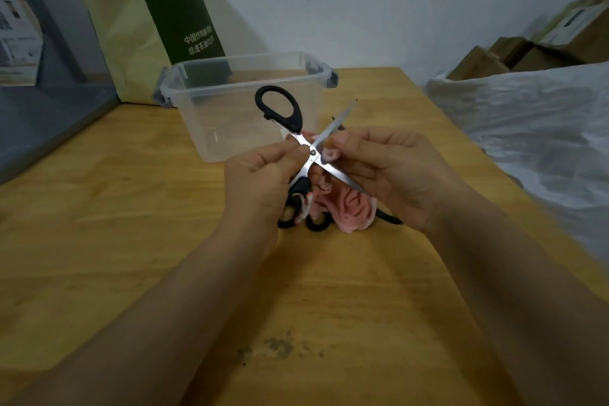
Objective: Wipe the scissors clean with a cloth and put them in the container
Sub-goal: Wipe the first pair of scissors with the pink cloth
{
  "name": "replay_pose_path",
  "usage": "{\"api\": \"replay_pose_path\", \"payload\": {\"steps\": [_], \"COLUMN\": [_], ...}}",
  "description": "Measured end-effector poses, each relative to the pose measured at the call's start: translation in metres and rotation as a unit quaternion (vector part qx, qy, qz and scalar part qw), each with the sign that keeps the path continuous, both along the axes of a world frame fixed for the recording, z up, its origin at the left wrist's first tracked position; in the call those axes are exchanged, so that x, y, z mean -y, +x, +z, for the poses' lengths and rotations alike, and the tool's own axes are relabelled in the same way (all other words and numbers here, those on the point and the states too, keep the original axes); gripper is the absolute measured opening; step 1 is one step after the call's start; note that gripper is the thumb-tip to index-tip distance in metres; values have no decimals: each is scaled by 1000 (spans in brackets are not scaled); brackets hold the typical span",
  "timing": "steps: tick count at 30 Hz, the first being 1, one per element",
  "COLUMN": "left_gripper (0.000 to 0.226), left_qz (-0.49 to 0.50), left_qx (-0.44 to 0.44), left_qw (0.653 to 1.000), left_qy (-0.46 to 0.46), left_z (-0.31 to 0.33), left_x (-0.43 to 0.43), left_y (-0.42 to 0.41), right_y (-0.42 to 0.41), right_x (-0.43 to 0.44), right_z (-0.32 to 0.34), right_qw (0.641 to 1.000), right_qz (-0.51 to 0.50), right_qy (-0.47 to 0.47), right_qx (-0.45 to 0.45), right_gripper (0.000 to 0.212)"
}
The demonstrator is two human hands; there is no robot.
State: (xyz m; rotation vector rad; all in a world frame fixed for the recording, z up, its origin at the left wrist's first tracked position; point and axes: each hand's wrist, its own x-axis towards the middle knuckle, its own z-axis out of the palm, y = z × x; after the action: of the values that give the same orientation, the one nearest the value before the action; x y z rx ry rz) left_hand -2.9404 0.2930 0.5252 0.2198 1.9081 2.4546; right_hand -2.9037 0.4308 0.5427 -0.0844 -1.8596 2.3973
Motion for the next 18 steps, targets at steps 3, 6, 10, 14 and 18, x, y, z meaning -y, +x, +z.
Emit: {"api": "replay_pose_path", "payload": {"steps": [3, 6, 10, 14, 18], "left_gripper": [13, 13, 11, 11, 11], "left_qz": [-21, -32, -6, 4, 0], "left_qx": [-9, -23, -30, -49, -44], "left_qw": [1000, 999, 999, 998, 999], "left_qy": [8, 5, -21, -36, -30], "left_z": [-1, -1, -3, -5, -6], "left_x": [-1, -2, -2, -3, -4], "left_y": [2, 4, 2, 2, 3], "right_y": [-4, -4, -3, -3, -2], "right_x": [-3, -4, -6, -3, 0], "right_z": [-4, -3, -1, -2, -2], "right_qw": [999, 998, 995, 997, 1000], "right_qz": [-38, -50, -90, -78, -20], "right_qy": [-9, -32, -30, -25, -4], "right_qx": [11, 22, 20, 6, 20], "right_gripper": [15, 39, 10, 12, 16]}}
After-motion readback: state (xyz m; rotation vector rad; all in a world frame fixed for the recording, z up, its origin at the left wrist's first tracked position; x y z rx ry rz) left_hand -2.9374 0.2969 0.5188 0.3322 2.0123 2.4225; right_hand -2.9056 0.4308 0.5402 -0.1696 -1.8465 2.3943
